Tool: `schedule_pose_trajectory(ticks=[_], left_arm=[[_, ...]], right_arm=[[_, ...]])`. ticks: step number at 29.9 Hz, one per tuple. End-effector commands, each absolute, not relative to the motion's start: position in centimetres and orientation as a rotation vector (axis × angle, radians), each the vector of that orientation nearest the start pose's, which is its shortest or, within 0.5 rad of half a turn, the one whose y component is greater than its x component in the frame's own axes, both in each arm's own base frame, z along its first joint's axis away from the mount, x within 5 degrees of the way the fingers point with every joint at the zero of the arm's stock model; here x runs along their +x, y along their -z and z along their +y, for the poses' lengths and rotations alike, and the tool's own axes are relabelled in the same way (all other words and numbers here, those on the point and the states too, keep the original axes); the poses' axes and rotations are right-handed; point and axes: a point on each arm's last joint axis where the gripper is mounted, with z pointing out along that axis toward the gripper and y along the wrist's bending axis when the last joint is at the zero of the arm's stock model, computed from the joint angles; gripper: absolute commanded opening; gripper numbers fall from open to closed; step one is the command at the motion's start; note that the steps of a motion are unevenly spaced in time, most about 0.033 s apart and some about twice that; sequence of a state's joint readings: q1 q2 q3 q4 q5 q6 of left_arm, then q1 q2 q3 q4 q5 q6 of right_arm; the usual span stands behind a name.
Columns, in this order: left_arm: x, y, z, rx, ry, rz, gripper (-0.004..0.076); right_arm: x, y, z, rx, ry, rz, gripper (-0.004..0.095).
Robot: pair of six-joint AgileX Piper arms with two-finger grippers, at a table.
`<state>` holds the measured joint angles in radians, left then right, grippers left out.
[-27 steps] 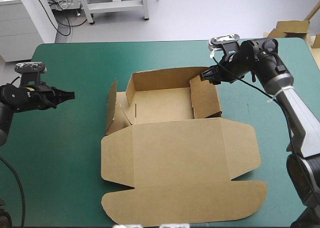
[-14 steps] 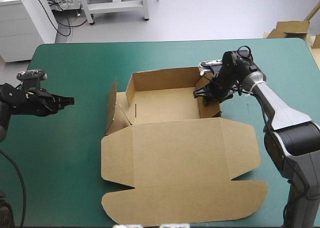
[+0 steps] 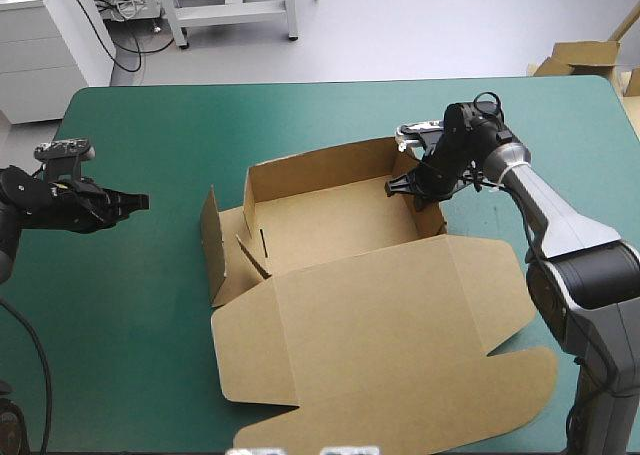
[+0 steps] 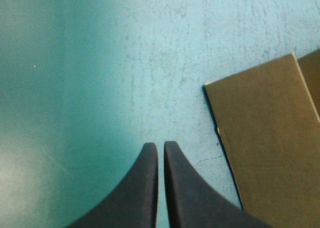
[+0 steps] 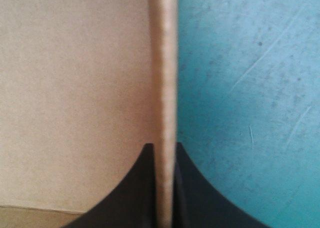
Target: Fold the box
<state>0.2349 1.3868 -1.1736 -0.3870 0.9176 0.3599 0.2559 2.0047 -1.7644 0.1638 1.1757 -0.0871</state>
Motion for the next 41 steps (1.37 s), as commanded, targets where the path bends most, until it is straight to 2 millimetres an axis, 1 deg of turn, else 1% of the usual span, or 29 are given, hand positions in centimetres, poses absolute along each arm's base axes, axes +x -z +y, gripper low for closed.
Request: schedule_pose_trajectory(ticks=[1, 2, 5, 6, 8, 9, 11, 13, 15, 18, 20, 23, 25, 27, 29, 31, 33, 37, 39, 41], left_arm=[[28.0, -34.3, 3.8, -0.036, 0.251, 2.451, 0.0137], [28.0, -34.3, 3.8, -0.035, 0.252, 2.453, 0.0206], [28.1, -34.4, 3.8, -0.039, 0.258, 2.450, 0.0454], [28.1, -34.4, 3.7, -0.045, 0.262, 2.449, 0.0524], [28.1, -34.4, 3.7, -0.045, 0.261, 2.448, 0.0606], [28.1, -34.4, 3.7, -0.045, 0.261, 2.448, 0.0622], [28.1, -34.4, 3.8, -0.052, 0.261, 2.445, 0.0619], [28.1, -34.4, 3.7, -0.100, 0.295, 2.440, 0.0619], [28.2, -34.5, 3.5, -0.140, 0.338, 2.429, 0.0619], [28.4, -34.4, 3.4, -0.151, 0.362, 2.428, 0.0619], [28.5, -34.3, 3.3, -0.163, 0.395, 2.430, 0.0619], [28.8, -34.0, 3.2, -0.176, 0.426, 2.436, 0.0619], [29.1, -33.8, 3.0, -0.196, 0.467, 2.432, 0.0619], [29.3, -33.8, 2.7, -0.220, 0.538, 2.412, 0.0619], [29.6, -34.0, 2.2, -0.245, 0.634, 2.379, 0.0618], [29.8, -34.2, 1.7, -0.224, 0.716, 2.347, 0.0614], [29.8, -34.6, 1.2, -0.177, 0.790, 2.308, 0.0595], [29.7, -35.4, 0.2, -0.095, 0.946, 2.234, 0.0527], [29.6, -35.7, -0.1, -0.058, 0.994, 2.211, 0.0499], [29.5, -35.8, -0.2, -0.049, 1.016, 2.207, 0.0488]], right_arm=[[40.5, -28.9, 12.2, -0.421, -0.294, 2.784, -0.0021], [40.5, -28.9, 12.2, -0.421, -0.294, 2.784, -0.0021], [40.5, -28.9, 12.2, -0.421, -0.294, 2.784, -0.0021], [40.5, -28.9, 12.2, -0.421, -0.294, 2.784, -0.0021], [40.4, -29.2, 12.2, -0.420, -0.298, 2.777, -0.0021], [40.3, -29.4, 12.2, -0.420, -0.300, 2.773, -0.0021], [40.1, -30.0, 12.2, -0.419, -0.304, 2.758, -0.0021], [39.8, -30.8, 12.0, -0.409, -0.319, 2.741, -0.0021], [39.5, -31.8, 11.5, -0.367, -0.387, 2.717, -0.0021], [39.1, -33.7, 9.8, -0.286, -0.496, 2.663, -0.0021], [38.7, -35.1, 8.6, -0.260, -0.515, 2.622, -0.0021], [37.5, -37.6, 7.0, -0.233, -0.511, 2.552, -0.0022], [36.5, -39.3, 6.2, -0.216, -0.545, 2.497, -0.0022], [35.5, -41.0, 5.6, -0.212, -0.591, 2.434, -0.0021], [34.6, -42.2, 5.3, -0.209, -0.603, 2.395, -0.0021], [33.9, -43.0, 5.2, -0.217, -0.573, 2.378, -0.0021], [33.7, -43.2, 5.2, -0.223, -0.566, 2.373, -0.0022], [33.8, -43.0, 5.3, -0.218, -0.576, 2.377, -0.0021], [34.0, -42.8, 5.2, -0.217, -0.566, 2.386, -0.0020], [34.2, -42.5, 5.2, -0.216, -0.567, 2.393, -0.0020]])
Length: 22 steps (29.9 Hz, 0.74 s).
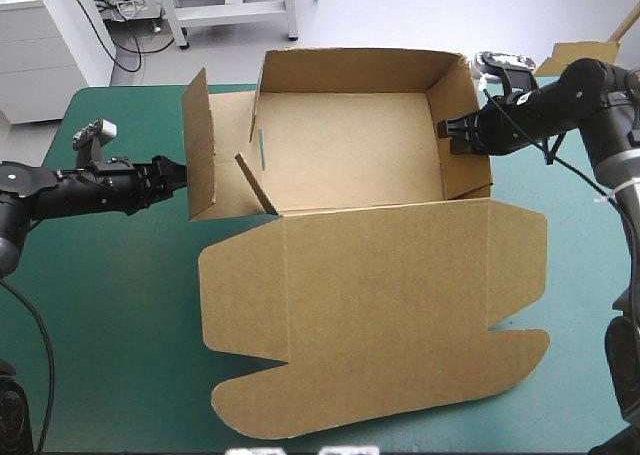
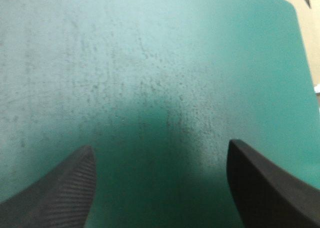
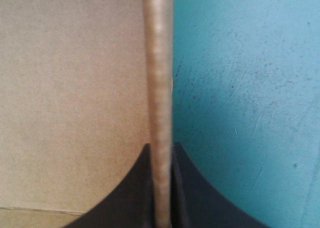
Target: Fold the box
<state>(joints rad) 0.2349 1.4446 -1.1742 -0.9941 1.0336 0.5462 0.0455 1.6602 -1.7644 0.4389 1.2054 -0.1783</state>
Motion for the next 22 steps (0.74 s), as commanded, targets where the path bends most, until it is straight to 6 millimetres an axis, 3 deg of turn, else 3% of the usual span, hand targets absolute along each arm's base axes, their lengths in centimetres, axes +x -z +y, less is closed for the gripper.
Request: schedule_pose_trajectory(ticks=[1, 5, 12, 22], left_arm=[[29.4, -35.8, -0.3, -0.039, 1.026, 2.210, 0.0487], [29.2, -35.8, -0.5, -0.018, 1.051, 2.225, 0.0487], [28.8, -35.7, -0.8, 0.018, 1.096, 2.248, 0.0487], [28.3, -35.7, -1.1, 0.083, 1.144, 2.274, 0.0487]], right_arm=[[34.4, -42.4, 5.2, -0.214, -0.571, 2.396, -0.0020], [35.0, -41.5, 5.8, -0.215, -0.577, 2.422, -0.0020], [36.7, -39.5, 9.3, -0.240, -0.578, 2.426, -0.0020], [39.0, -34.7, 12.6, -0.276, -0.584, 2.540, -0.0020]])
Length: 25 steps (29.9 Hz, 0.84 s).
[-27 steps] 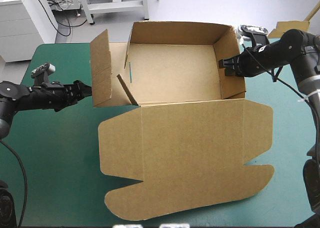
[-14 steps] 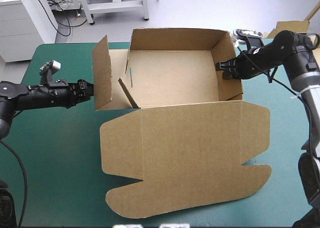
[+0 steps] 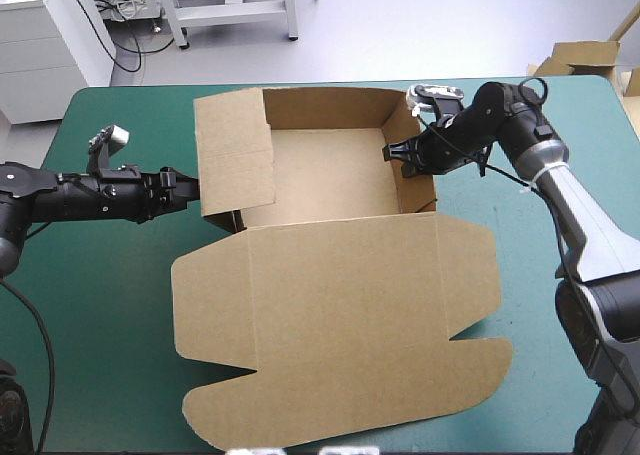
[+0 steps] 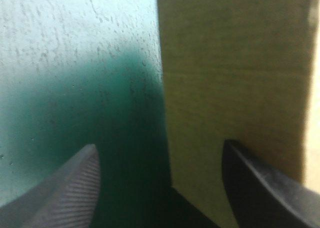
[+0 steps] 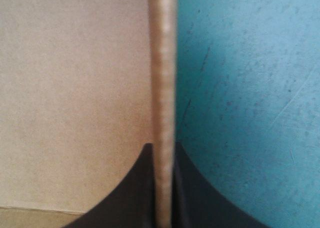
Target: Fold the box
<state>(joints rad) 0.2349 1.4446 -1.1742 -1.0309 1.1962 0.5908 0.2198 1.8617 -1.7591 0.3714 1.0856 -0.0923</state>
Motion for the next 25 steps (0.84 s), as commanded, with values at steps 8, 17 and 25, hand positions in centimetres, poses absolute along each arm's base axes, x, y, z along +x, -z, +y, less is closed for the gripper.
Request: schedule_pose_trajectory(ticks=[8, 17, 25], left_arm=[[27.9, -35.7, -1.3, 0.118, 1.178, 2.291, 0.0487], [27.8, -35.3, -1.2, 0.137, 1.137, 2.335, 0.0470], [27.4, -33.9, -0.7, 0.115, 0.978, 2.519, 0.0412]], right_arm=[[39.5, -32.2, 16.1, -0.330, -0.619, 2.570, -0.0020], [39.1, -31.1, 19.6, -0.387, -0.664, 2.553, -0.0020], [38.5, -31.2, 21.3, -0.398, -0.685, 2.521, -0.0020]])
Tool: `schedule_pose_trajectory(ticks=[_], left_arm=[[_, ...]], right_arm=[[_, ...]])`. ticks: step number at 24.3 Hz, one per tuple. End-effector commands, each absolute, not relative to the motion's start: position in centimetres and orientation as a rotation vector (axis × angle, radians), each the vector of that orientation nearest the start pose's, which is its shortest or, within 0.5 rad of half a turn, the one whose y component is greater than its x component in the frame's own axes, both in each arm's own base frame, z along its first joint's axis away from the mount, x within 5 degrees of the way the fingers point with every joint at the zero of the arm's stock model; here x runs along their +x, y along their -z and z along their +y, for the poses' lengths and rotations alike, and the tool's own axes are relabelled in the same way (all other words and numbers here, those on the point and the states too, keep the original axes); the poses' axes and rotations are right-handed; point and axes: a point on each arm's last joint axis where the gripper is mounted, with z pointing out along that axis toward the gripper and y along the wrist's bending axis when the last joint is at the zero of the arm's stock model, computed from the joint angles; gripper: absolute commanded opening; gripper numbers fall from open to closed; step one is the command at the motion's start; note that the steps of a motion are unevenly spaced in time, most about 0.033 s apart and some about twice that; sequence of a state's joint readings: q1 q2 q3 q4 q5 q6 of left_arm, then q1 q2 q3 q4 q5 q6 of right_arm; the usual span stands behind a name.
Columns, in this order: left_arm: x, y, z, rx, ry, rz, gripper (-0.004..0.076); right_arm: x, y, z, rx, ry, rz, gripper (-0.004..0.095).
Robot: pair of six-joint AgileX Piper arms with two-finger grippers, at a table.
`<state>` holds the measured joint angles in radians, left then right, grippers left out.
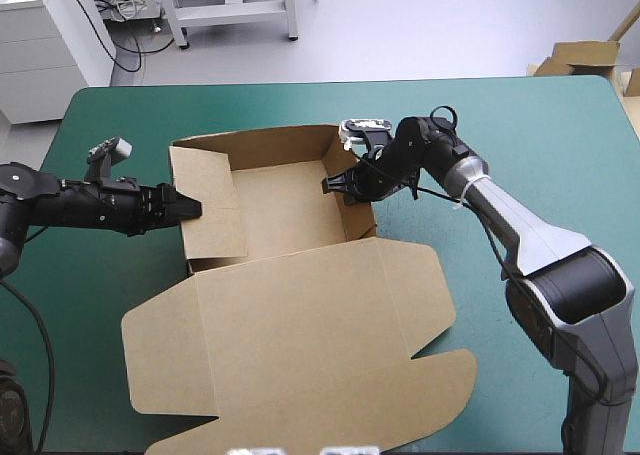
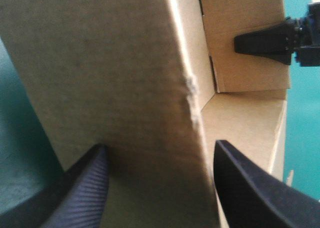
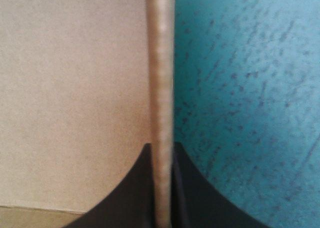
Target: Fold the box
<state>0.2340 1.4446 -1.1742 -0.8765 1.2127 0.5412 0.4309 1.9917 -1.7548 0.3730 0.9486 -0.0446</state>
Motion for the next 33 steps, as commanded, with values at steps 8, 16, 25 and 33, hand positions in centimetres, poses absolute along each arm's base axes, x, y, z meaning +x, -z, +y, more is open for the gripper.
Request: schedule_pose_trajectory(ticks=[8, 16, 25, 33], left_arm=[[28.0, -32.9, -3.0, 0.043, 0.771, 2.621, 0.0316], [27.9, -31.6, -4.7, -0.156, 0.275, 2.744, 0.0155], [29.8, -30.7, -7.3, -0.079, 0.247, 2.768, -0.0008], [34.2, -31.8, -10.8, 0.084, 0.246, 2.809, -0.0008]], right_arm=[[38.3, -31.3, 21.8, -0.381, -0.698, 2.528, -0.0019], [37.3, -31.1, 23.1, -0.420, -0.702, 2.557, -0.0020], [36.6, -30.7, 22.8, -0.464, -0.572, 2.633, -0.0020], [36.2, -32.0, 19.0, -0.423, -0.180, 2.702, -0.0021]])
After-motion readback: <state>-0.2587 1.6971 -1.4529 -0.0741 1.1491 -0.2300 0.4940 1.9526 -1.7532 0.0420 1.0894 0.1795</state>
